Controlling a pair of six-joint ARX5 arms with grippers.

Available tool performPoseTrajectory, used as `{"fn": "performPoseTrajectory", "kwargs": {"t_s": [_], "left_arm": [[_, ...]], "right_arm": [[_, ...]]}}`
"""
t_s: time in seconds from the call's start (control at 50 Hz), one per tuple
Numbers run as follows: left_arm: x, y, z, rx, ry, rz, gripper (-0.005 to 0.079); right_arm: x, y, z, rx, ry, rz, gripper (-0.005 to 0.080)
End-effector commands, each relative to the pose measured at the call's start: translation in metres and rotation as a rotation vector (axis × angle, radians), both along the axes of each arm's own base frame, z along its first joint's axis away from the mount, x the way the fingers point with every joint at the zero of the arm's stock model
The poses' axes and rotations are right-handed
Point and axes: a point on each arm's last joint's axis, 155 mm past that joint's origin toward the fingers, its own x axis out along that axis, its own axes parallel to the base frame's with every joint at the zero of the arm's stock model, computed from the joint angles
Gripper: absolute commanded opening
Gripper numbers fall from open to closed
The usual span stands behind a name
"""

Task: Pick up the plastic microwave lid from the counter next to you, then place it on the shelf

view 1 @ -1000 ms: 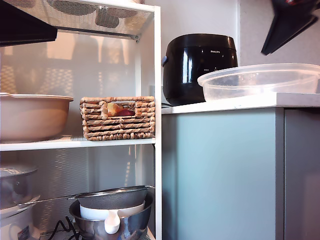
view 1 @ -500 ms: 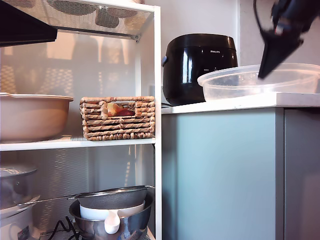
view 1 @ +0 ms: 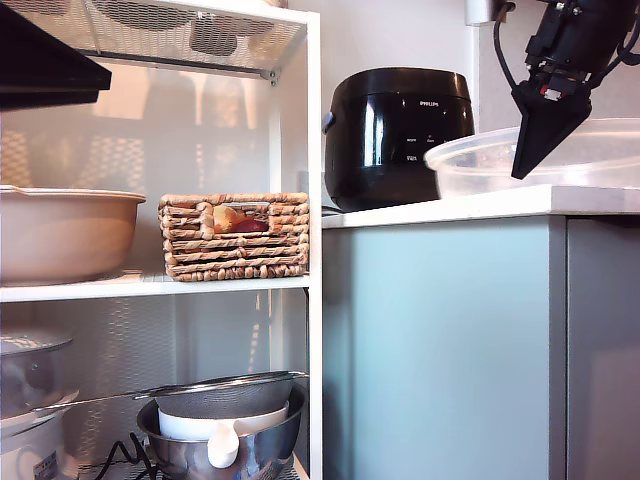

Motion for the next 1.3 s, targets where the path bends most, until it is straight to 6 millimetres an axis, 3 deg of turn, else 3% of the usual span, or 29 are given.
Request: {"fn": "performPoseTrajectory", "kwargs": {"t_s": [0.0,0.34,0.68,0.88,1.06,1.28], "left_arm": [[0.001,0.0,0.006,-0.034,0.019,0.006,0.0324],[0.009,0.006,0.016,-0.153,0.1,0.067,0.0324],[0.017,0.013,0.016,-0.186,0.131,0.124,0.0324],[0.022,0.019,0.016,-0.282,0.228,0.174,0.0324],[0.031,0.024,0.014,-0.449,0.403,0.235,0.0324],[0.04,0.025,0.018,-0.641,0.602,0.269,0.0325]], "right_arm": [[-0.003,0.009,0.0,-0.02,-0.002,0.027,-0.0012],[-0.011,0.024,0.008,-0.108,-0.056,0.045,-0.0012],[-0.032,0.042,0.049,-0.122,-0.18,0.085,-0.0012],[-0.06,0.073,0.072,-0.082,-0.239,0.173,-0.0012],[-0.089,0.105,0.069,-0.09,-0.229,0.291,-0.0012],[-0.11,0.13,0.071,-0.111,-0.257,0.368,-0.0012]]}}
